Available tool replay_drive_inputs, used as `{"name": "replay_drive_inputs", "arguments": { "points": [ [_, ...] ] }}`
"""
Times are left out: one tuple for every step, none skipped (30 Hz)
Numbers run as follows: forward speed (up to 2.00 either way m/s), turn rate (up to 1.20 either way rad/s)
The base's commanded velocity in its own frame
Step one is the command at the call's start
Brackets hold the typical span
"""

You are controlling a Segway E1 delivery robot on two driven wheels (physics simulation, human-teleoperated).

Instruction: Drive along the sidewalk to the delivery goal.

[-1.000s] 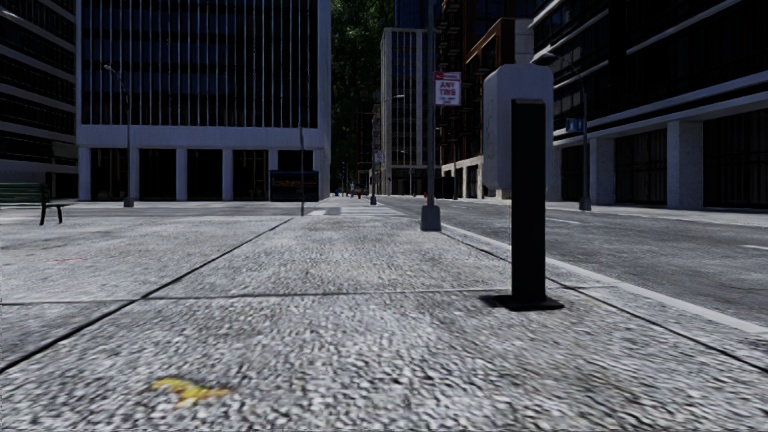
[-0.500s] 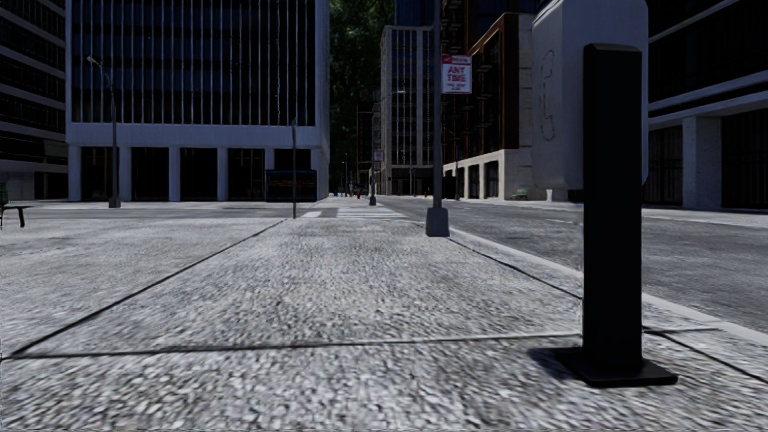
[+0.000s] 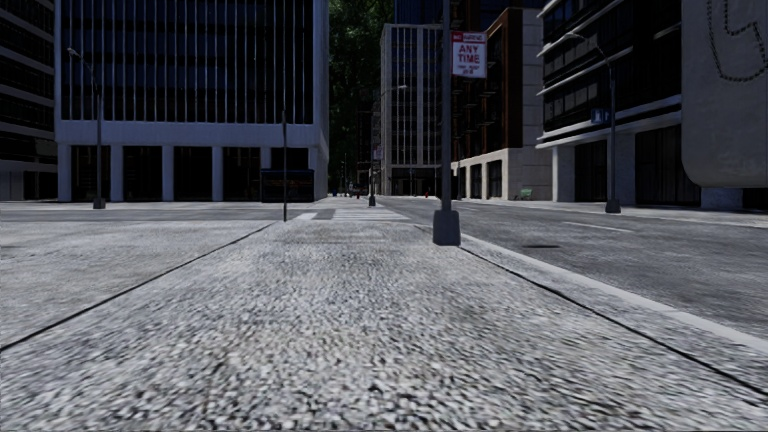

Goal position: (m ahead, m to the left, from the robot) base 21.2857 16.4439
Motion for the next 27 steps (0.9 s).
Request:
{"name": "replay_drive_inputs", "arguments": {
  "points": [
    [2.00, 0.00],
    [2.00, 0.00],
    [2.00, 0.00],
    [2.00, 0.00],
    [2.00, 0.00],
    [2.00, 0.00],
    [2.00, 0.00],
    [2.00, 0.00],
    [2.00, 0.00],
    [2.00, 0.00],
    [2.00, 0.00],
    [2.00, 0.00],
    [2.00, 0.00],
    [2.00, 0.00],
    [2.00, 0.00],
    [2.00, 0.00],
    [2.00, 0.00],
    [2.00, 0.00],
    [2.00, 0.00],
    [2.00, 0.00],
    [2.00, 0.00],
    [2.00, 0.00],
    [2.00, 0.00],
    [2.00, 0.00],
    [2.00, 0.00],
    [2.00, 0.00],
    [2.00, 0.01]
  ]
}}
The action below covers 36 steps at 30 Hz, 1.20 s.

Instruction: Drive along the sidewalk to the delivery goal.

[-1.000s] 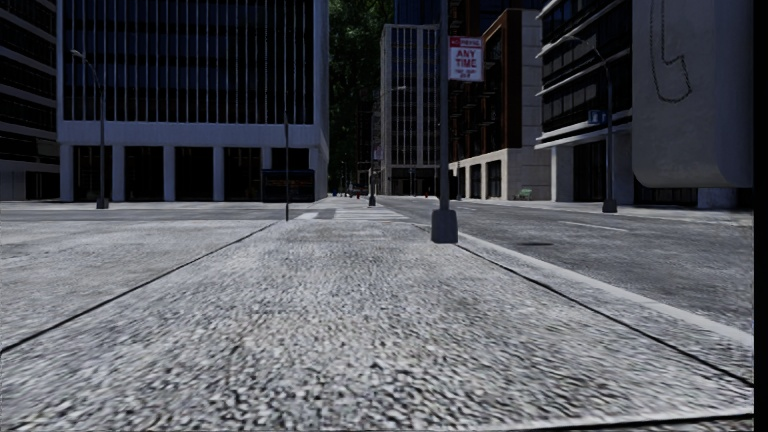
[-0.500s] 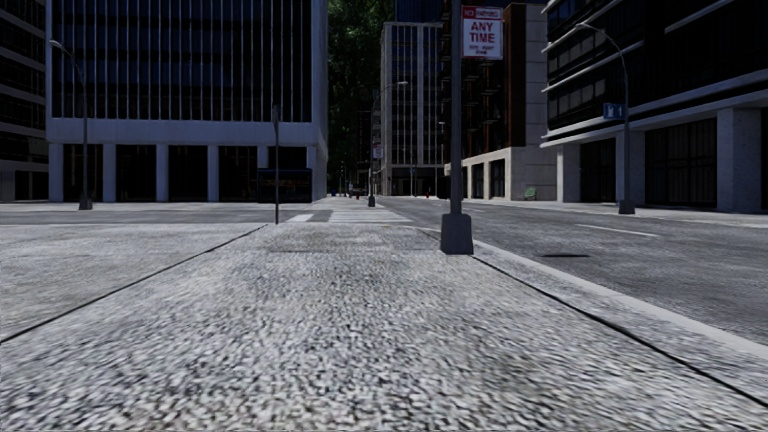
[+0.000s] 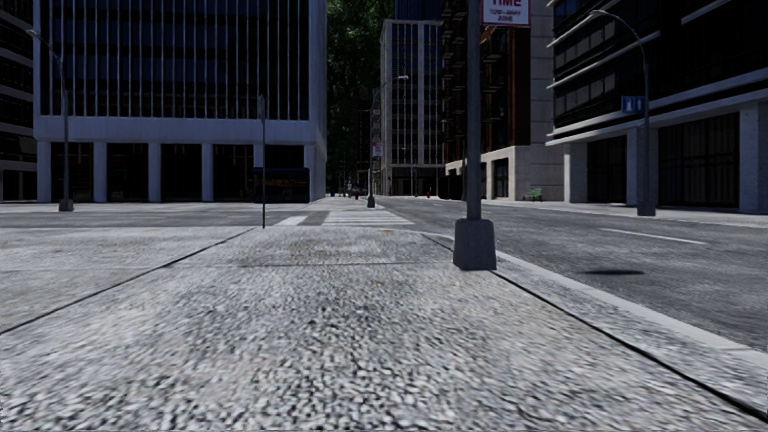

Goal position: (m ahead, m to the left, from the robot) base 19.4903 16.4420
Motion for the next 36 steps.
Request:
{"name": "replay_drive_inputs", "arguments": {
  "points": [
    [2.00, 0.07],
    [2.00, 0.13],
    [2.00, 0.18],
    [2.00, 0.18],
    [2.00, 0.21],
    [2.00, 0.22],
    [2.00, 0.22],
    [2.00, 0.22],
    [2.00, 0.22],
    [2.00, 0.22],
    [2.00, 0.22],
    [2.00, 0.22],
    [2.00, 0.22],
    [2.00, 0.22],
    [2.00, 0.22],
    [2.00, 0.22],
    [2.00, 0.23],
    [2.00, 0.24],
    [2.00, 0.24],
    [2.00, 0.24],
    [2.00, 0.25],
    [2.00, 0.25],
    [2.00, 0.28],
    [2.00, 0.33],
    [2.00, 0.33],
    [2.00, 0.28],
    [2.00, 0.00],
    [2.00, 0.00],
    [2.00, 0.00],
    [2.00, 0.00],
    [2.00, 0.00],
    [2.00, 0.00],
    [2.00, 0.00],
    [2.00, 0.00],
    [2.00, 0.00],
    [2.00, 0.00]
  ]
}}
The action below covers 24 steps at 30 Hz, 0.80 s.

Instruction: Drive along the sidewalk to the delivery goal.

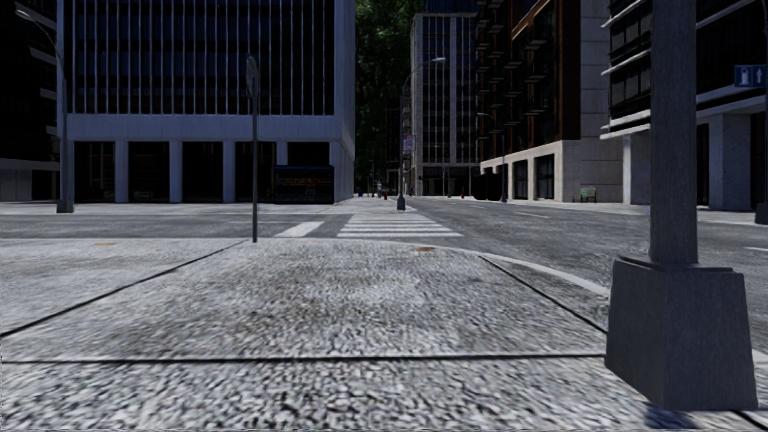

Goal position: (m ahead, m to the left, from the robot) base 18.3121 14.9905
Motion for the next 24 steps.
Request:
{"name": "replay_drive_inputs", "arguments": {
  "points": [
    [2.00, 0.00],
    [2.00, 0.00],
    [2.00, 0.00],
    [2.00, 0.00],
    [2.00, 0.00],
    [2.00, 0.00],
    [2.00, 0.00],
    [2.00, 0.00],
    [2.00, 0.00],
    [2.00, 0.00],
    [2.00, 0.00],
    [2.00, 0.00],
    [2.00, 0.00],
    [2.00, 0.00],
    [2.00, 0.00],
    [2.00, 0.00],
    [2.00, 0.00],
    [2.00, 0.00],
    [2.00, 0.00],
    [2.00, 0.00],
    [2.00, 0.00],
    [2.00, 0.00],
    [2.00, 0.00],
    [2.00, 0.00]
  ]
}}
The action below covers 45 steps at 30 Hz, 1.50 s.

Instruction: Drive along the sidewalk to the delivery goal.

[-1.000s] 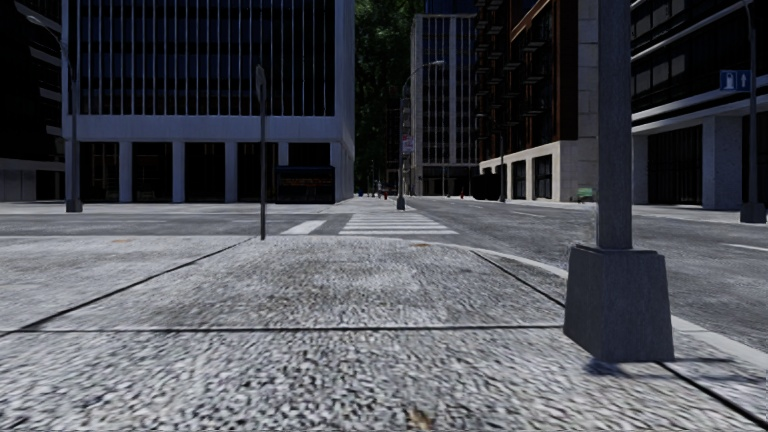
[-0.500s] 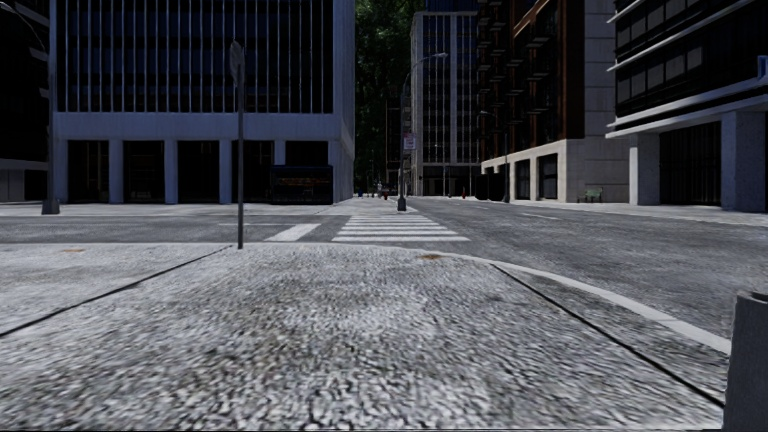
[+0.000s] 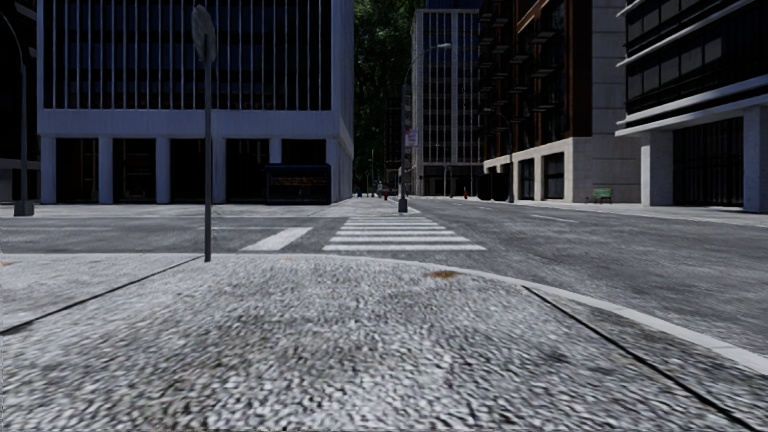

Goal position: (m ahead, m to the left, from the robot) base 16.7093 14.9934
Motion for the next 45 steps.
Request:
{"name": "replay_drive_inputs", "arguments": {
  "points": [
    [2.00, 0.00],
    [2.00, 0.00],
    [2.00, 0.00],
    [2.00, 0.04],
    [2.00, 0.09],
    [2.00, 0.22],
    [2.00, 0.22],
    [2.00, 0.28],
    [2.00, 0.30],
    [2.00, 0.30],
    [2.00, 0.30],
    [2.00, 0.18],
    [2.00, 0.18],
    [2.00, 0.00],
    [2.00, 0.00],
    [2.00, 0.00],
    [2.00, 0.00],
    [2.00, 0.00],
    [2.00, 0.00],
    [2.00, 0.00],
    [2.00, 0.00],
    [2.00, 0.00],
    [2.00, 0.00],
    [2.00, 0.00],
    [2.00, 0.00],
    [2.00, 0.00],
    [2.00, 0.00],
    [2.00, 0.00],
    [2.00, 0.00],
    [2.00, 0.00],
    [2.00, 0.00],
    [2.00, 0.00],
    [2.00, 0.00],
    [2.00, 0.00],
    [2.00, 0.00],
    [2.00, 0.00],
    [2.00, 0.00],
    [2.00, 0.00],
    [2.00, 0.00],
    [2.00, 0.00],
    [2.00, 0.00],
    [2.00, 0.00],
    [2.00, 0.00],
    [2.00, 0.00],
    [2.00, 0.00]
  ]
}}
